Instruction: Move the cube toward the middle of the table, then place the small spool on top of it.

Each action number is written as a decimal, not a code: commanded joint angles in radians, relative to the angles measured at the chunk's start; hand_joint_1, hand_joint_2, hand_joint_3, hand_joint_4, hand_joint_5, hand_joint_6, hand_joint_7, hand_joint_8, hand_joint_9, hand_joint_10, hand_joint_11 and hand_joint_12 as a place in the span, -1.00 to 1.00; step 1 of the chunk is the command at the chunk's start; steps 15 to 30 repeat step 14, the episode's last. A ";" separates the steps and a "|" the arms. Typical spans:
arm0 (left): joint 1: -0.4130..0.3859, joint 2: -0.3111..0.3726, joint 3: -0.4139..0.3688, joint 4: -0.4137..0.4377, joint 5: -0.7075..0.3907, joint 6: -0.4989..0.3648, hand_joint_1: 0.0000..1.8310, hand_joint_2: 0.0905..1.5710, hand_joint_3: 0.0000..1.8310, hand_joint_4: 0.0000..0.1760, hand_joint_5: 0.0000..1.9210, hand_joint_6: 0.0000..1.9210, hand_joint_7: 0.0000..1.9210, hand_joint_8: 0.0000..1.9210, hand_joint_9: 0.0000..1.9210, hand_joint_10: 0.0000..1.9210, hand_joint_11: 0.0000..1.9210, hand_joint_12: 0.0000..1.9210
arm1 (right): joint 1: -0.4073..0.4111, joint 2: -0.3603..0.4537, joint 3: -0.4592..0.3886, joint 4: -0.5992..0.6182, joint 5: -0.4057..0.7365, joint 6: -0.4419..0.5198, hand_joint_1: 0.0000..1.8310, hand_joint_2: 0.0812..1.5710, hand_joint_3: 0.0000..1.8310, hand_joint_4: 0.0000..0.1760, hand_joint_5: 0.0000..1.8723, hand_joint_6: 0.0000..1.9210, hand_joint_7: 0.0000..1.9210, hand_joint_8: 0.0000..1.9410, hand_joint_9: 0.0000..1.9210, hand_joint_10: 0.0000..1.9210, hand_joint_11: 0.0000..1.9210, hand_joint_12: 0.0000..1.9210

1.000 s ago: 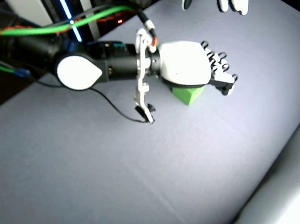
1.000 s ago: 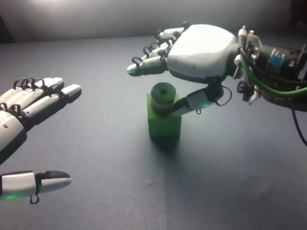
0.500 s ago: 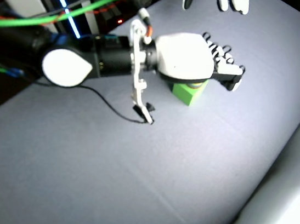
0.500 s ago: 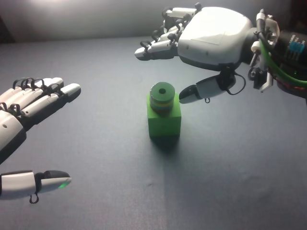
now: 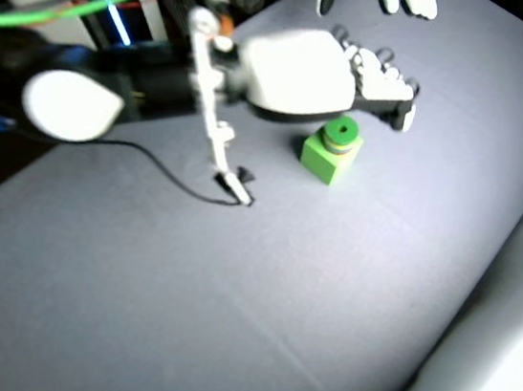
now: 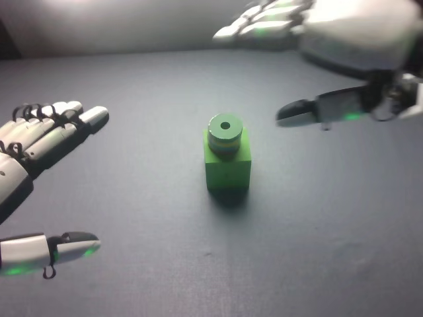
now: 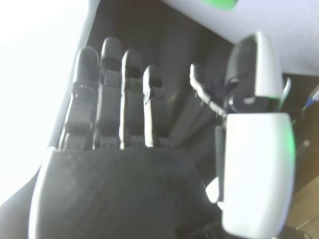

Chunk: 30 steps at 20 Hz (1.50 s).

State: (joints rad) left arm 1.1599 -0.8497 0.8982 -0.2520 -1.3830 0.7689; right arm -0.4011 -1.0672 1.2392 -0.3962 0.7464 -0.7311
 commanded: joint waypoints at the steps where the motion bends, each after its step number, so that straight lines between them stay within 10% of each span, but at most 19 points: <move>1: 0.000 0.011 -0.003 0.005 -0.158 -0.005 -0.07 0.16 -1.00 0.95 -1.00 -1.00 -1.00 -1.00 -0.99 -1.00 -1.00 -0.89 | -0.038 0.033 -0.024 0.066 0.193 0.000 -0.02 0.24 -0.99 -1.00 -0.62 -1.00 -0.60 -1.00 -0.57 -1.00 -1.00 0.04; 4: 0.016 0.020 -0.009 0.004 -0.211 -0.023 -0.15 0.14 -1.00 0.53 -1.00 -1.00 -1.00 -1.00 -0.99 -1.00 -1.00 -0.90 | -0.181 0.111 -0.085 0.196 0.393 0.000 0.00 0.35 -0.98 -1.00 -0.66 -1.00 -0.59 -0.99 -0.59 -0.99 -1.00 -0.10; 7: 0.020 0.022 -0.011 0.001 -0.260 -0.030 -0.33 0.19 -0.99 0.47 -1.00 -1.00 -1.00 -1.00 -0.99 -1.00 -0.95 -0.88 | -0.336 0.149 -0.141 0.328 0.593 -0.008 -0.47 0.60 -0.99 -1.00 -0.78 -1.00 -0.68 -1.00 -0.60 -1.00 -0.96 -0.24; 9: 0.020 0.022 -0.011 0.001 -0.281 -0.033 -0.52 0.33 -1.00 -0.64 -0.97 -1.00 -0.91 -0.99 -0.85 -0.99 -0.92 -0.36 | -0.441 0.165 -0.177 0.421 0.721 -0.034 -0.84 0.70 -1.00 -0.80 -0.79 -1.00 -0.66 -1.00 -0.55 -0.99 -0.83 -0.30; 10: 0.020 0.021 -0.010 0.001 -0.294 -0.038 -0.58 0.39 -1.00 -0.88 -0.98 -1.00 -0.89 -1.00 -0.80 -1.00 -0.95 -0.19 | -0.515 0.177 -0.199 0.486 0.808 -0.041 -0.88 0.60 -1.00 -0.39 -0.78 -1.00 -0.66 -1.00 -0.55 -1.00 -0.74 -0.47; 11: 0.020 0.021 -0.010 -0.006 -0.309 -0.044 -0.68 0.51 -0.99 -0.56 -0.85 -0.98 -0.91 -1.00 -0.83 -1.00 -0.98 -0.34 | -0.591 0.187 -0.222 0.553 0.906 -0.041 -0.92 0.52 -1.00 0.20 -0.71 -0.99 -0.60 -0.99 -0.51 -0.99 -0.69 -0.49; 12: 0.020 0.020 -0.010 -0.011 -0.320 -0.048 -0.74 0.58 -0.99 -0.38 -0.67 -0.98 -0.91 -1.00 -0.84 -1.00 -1.00 -0.55 | -0.640 0.195 -0.235 0.588 0.957 -0.041 -0.89 0.72 -1.00 -1.00 -0.66 -1.00 -0.48 -0.99 -0.39 -0.98 -0.70 -0.15; 13: 0.021 0.020 -0.011 -0.018 -0.343 -0.058 -0.76 0.56 -1.00 -0.49 -0.42 -0.42 -0.88 -0.99 -0.89 -1.00 -1.00 -0.79 | -0.713 0.215 -0.262 0.653 1.016 -0.042 -0.87 0.76 -1.00 -1.00 -0.73 -0.99 -0.49 -0.99 -0.36 -0.99 -0.80 0.15; 14: 0.021 0.020 -0.011 -0.020 -0.344 -0.061 -0.68 0.57 -1.00 -1.00 -0.31 -0.63 -0.89 -1.00 -0.96 -1.00 -1.00 -0.96 | -0.719 0.218 -0.270 0.654 1.017 -0.042 -0.90 0.84 -0.99 -0.78 -0.90 -1.00 -0.58 -1.00 -0.37 -0.99 -0.88 0.26; 30: 0.021 0.020 -0.011 -0.020 -0.344 -0.061 -0.68 0.57 -1.00 -1.00 -0.31 -0.63 -0.89 -1.00 -0.96 -1.00 -1.00 -0.96 | -0.719 0.218 -0.270 0.654 1.017 -0.042 -0.90 0.84 -0.99 -0.78 -0.90 -1.00 -0.58 -1.00 -0.37 -0.99 -0.88 0.26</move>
